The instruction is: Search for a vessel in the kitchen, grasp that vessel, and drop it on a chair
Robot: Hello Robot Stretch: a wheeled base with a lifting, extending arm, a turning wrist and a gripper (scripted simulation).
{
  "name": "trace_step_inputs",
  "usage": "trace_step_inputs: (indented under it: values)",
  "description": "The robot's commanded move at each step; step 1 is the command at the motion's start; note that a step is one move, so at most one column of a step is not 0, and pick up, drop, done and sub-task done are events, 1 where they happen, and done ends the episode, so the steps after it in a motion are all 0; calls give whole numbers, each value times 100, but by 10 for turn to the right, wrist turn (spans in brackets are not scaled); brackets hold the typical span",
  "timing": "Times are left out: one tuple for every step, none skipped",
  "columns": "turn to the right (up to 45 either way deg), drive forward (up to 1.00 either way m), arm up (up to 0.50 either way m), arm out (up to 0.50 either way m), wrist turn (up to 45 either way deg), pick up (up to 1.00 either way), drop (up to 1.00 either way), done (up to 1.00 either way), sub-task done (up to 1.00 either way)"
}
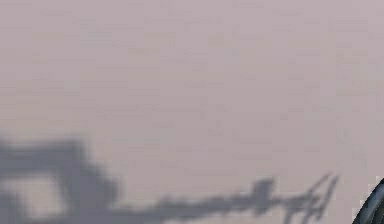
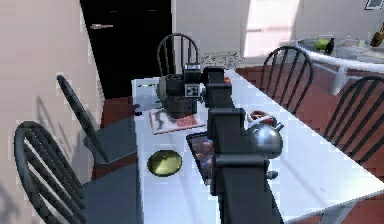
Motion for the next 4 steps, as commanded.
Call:
trace_step_inputs:
  values:
    - [0,0,-30,0,0,0,0,0,0]
    - [0,0,0,0,0,100,0,0,0]
    - [0,0,10,0,0,0,0,0,0]
    - [0,0,22,0,0,0,0,0,0]
